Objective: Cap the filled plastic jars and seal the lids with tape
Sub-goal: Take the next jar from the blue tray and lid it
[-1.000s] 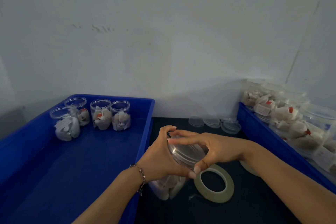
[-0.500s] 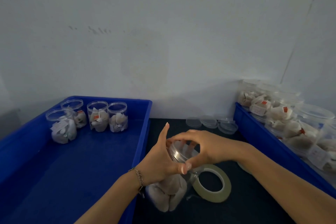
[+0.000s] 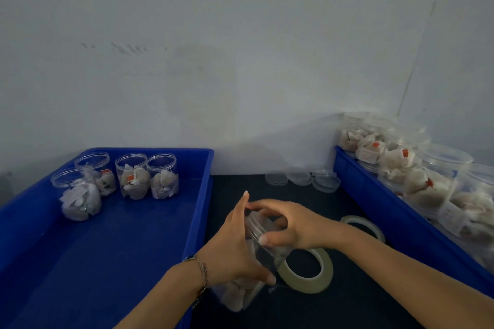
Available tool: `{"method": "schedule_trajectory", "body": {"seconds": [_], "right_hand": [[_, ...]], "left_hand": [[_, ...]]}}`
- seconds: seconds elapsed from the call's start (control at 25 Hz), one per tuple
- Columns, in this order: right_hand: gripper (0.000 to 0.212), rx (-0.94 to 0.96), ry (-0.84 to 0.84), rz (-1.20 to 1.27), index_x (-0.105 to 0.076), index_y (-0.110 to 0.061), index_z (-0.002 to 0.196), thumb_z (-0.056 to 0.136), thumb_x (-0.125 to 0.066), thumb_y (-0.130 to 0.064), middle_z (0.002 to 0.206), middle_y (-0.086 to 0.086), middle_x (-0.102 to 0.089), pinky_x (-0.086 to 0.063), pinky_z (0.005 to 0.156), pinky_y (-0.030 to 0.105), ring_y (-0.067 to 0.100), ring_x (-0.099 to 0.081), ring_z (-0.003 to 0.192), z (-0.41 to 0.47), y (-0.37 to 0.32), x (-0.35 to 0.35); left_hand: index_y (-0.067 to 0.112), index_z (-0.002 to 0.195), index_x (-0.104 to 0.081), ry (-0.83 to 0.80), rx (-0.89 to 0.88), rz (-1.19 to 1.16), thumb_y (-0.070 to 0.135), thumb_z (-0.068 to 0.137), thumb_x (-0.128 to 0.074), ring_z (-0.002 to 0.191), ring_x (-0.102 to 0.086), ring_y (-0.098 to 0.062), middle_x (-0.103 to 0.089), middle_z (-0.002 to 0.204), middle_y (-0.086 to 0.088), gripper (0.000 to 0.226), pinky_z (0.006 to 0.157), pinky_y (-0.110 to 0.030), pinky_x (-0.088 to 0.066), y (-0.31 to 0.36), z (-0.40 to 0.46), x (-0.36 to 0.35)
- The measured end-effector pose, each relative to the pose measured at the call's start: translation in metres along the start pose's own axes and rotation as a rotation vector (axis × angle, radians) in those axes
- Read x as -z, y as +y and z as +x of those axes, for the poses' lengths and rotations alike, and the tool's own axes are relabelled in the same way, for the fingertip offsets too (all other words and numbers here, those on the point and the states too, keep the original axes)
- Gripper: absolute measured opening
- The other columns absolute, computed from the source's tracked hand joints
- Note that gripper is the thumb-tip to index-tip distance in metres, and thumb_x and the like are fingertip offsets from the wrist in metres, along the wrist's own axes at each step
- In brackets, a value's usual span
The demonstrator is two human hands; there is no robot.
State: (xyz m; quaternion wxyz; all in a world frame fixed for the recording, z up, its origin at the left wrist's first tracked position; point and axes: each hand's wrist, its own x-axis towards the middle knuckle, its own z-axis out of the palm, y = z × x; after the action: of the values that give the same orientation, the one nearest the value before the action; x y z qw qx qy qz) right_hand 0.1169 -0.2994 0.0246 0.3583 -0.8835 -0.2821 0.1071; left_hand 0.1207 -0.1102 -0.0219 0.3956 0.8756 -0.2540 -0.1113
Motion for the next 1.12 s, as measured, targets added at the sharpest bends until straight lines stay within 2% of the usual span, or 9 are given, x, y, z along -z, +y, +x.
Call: {"method": "schedule_trajectory", "body": {"seconds": [0.12,0.28,0.4,0.52,0.6,0.72,0.92,1.04,1.12], "right_hand": [[0.069,-0.064,0.148,-0.368,-0.041,-0.033,0.129,0.076,-0.038,-0.077,0.108,-0.008,-0.062,-0.048,0.072,0.025,0.007,-0.060,0.087,0.005,-0.009,-0.005],[0.081,-0.345,0.249,-0.371,-0.044,-0.017,0.105,0.072,-0.010,-0.084,0.074,-0.001,-0.063,-0.052,0.055,0.028,0.014,-0.064,0.061,0.018,-0.023,-0.014],[0.102,-0.730,0.002,-0.251,-0.055,0.003,0.098,0.075,-0.003,-0.083,0.056,0.012,-0.067,-0.056,0.058,0.027,0.020,-0.069,0.054,0.022,-0.029,-0.001],[0.109,-0.606,-0.098,-0.305,-0.035,-0.008,0.142,0.071,-0.009,-0.086,0.111,0.018,-0.067,-0.054,0.086,0.034,0.024,-0.071,0.091,0.022,-0.021,0.018],[0.091,-0.231,-0.126,-0.196,-0.006,-0.033,0.151,0.077,-0.031,-0.080,0.153,-0.004,-0.031,-0.036,0.109,0.033,0.015,-0.042,0.133,0.016,-0.020,0.022],[0.090,-0.068,-0.132,-0.167,-0.012,-0.046,0.146,0.072,-0.050,-0.078,0.150,-0.016,-0.034,-0.039,0.105,0.027,0.003,-0.041,0.129,0.009,-0.025,0.020],[0.100,-0.194,0.149,-0.726,-0.048,-0.022,0.113,0.058,0.003,-0.088,0.074,-0.004,-0.058,-0.044,0.061,0.029,0.011,-0.058,0.067,0.010,-0.028,0.002],[0.108,-0.286,0.070,-0.677,-0.051,-0.025,0.116,0.054,0.009,-0.090,0.088,0.003,-0.065,-0.041,0.067,0.030,0.017,-0.063,0.084,0.007,-0.026,0.001],[0.111,-0.313,-0.078,-0.607,-0.014,-0.038,0.147,0.054,-0.003,-0.097,0.118,0.008,-0.063,-0.043,0.077,0.034,0.021,-0.061,0.105,0.003,-0.023,0.002]], "left_hand": [[0.062,0.119,0.037,0.205,0.031,0.234,0.059,0.045,-0.083,0.097,-0.037,0.003,-0.019,0.135,0.016,0.141,0.069,-0.007,-0.031,0.008,0.000,-0.004],[0.047,0.134,0.021,0.327,-0.092,0.481,0.063,0.055,-0.077,0.100,-0.037,0.001,-0.014,0.121,0.022,0.127,0.083,-0.014,-0.035,0.009,0.000,-0.007],[0.037,0.139,-0.001,0.350,-0.094,0.494,0.060,0.060,-0.075,0.109,-0.035,-0.001,-0.019,0.127,0.015,0.111,0.092,-0.017,-0.038,0.010,0.000,-0.006],[0.041,0.139,0.014,0.387,-0.048,0.346,0.059,0.052,-0.081,0.098,-0.034,0.004,-0.013,0.117,0.023,0.130,0.073,-0.005,-0.032,0.012,-0.002,-0.002],[0.050,0.132,0.024,0.355,-0.015,0.292,0.060,0.049,-0.082,0.094,-0.035,0.004,-0.013,0.119,0.023,0.135,0.060,-0.003,-0.028,0.014,-0.003,0.000],[0.060,0.117,0.041,0.320,-0.021,0.284,0.062,0.046,-0.082,0.092,-0.036,0.005,-0.019,0.124,0.019,0.142,0.059,-0.004,-0.027,0.012,-0.002,0.001],[0.059,0.111,0.049,0.261,-0.071,0.314,0.063,0.047,-0.081,0.091,-0.042,0.007,-0.028,0.132,0.015,0.145,0.067,-0.006,-0.032,0.009,-0.004,-0.005],[0.061,0.108,0.049,0.203,-0.050,0.216,0.061,0.046,-0.083,0.107,-0.036,0.006,-0.026,0.145,0.012,0.145,0.086,-0.015,-0.033,0.010,-0.003,-0.009],[0.062,0.106,0.049,0.196,-0.031,0.155,0.059,0.047,-0.083,0.109,-0.035,0.006,-0.023,0.148,0.009,0.144,0.088,-0.015,-0.033,0.011,-0.003,-0.007]]}}
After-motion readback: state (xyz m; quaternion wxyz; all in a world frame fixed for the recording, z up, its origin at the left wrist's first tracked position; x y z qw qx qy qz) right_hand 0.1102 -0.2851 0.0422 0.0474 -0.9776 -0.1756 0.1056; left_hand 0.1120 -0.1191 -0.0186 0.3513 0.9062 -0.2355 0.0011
